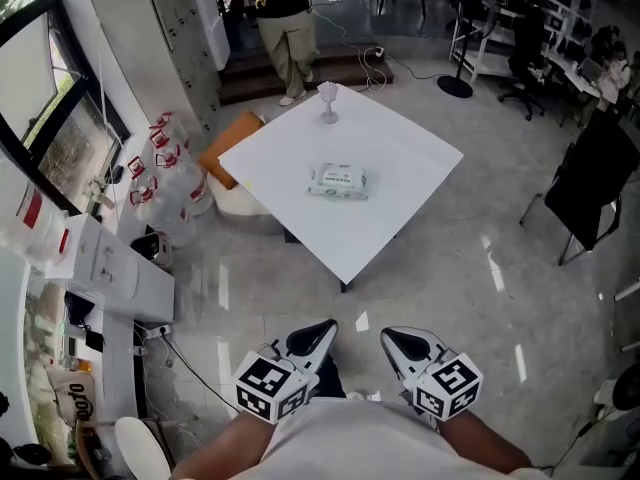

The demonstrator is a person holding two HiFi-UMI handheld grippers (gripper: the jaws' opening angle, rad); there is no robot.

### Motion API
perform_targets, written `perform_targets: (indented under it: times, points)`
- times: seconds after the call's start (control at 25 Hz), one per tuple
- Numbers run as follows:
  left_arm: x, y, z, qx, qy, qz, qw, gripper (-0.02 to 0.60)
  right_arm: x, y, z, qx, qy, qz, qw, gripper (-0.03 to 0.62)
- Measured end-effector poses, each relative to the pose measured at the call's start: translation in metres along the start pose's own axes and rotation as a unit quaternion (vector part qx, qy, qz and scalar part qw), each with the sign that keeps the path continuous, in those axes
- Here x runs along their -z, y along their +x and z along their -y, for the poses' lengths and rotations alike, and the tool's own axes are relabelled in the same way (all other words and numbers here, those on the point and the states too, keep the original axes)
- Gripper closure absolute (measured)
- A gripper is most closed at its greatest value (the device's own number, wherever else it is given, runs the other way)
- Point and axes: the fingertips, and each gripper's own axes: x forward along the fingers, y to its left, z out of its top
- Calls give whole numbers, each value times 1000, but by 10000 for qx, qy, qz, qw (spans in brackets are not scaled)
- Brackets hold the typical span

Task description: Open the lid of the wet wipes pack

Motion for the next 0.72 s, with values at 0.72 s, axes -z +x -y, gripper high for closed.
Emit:
perform_targets:
  times: [0.72]
  points:
    - [-83, 83, -178, 184, 170, -62, 9997, 574, -96, 156, 90, 350, -228, -148, 9990, 588]
